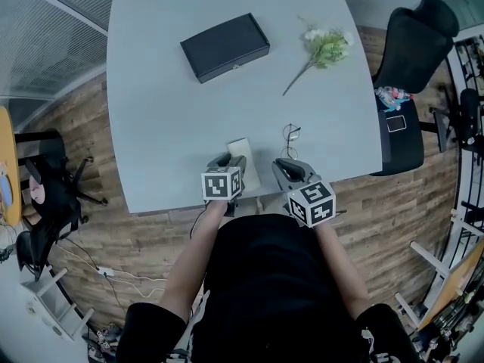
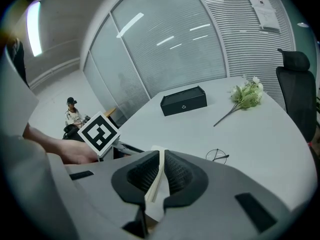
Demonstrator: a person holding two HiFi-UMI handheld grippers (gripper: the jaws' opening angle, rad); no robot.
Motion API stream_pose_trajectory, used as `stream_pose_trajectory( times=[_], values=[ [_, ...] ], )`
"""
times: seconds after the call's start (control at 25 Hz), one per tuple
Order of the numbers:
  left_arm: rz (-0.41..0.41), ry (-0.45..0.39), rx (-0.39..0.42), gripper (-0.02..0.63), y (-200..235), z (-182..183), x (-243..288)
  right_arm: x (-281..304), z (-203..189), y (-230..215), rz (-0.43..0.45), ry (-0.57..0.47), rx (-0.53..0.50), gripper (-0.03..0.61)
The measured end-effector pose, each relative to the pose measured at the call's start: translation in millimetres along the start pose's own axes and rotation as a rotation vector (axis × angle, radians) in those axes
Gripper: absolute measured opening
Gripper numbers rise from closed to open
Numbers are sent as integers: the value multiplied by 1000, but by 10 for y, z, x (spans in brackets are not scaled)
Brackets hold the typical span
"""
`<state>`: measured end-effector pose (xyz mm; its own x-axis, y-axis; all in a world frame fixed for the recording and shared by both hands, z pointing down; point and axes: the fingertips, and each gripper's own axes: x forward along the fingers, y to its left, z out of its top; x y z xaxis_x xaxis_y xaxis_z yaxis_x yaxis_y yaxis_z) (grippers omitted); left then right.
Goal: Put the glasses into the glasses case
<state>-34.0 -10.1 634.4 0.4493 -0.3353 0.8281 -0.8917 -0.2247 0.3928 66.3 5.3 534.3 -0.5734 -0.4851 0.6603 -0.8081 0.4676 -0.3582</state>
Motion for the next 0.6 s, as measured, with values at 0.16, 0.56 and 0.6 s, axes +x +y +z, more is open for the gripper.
stream_pose_trajectory(
  times=[0.16,0.56,0.6],
  values=[
    [-24,22,53,199,25,58,26,23,23,-3,5,-5,6,46],
    [-17,68,146,197,103,278,65,-17,5,-17,1,-14,24,43],
    [-3,66,148,197,110,295,65,-19,2,-18,1,-15,25,43]
  ],
)
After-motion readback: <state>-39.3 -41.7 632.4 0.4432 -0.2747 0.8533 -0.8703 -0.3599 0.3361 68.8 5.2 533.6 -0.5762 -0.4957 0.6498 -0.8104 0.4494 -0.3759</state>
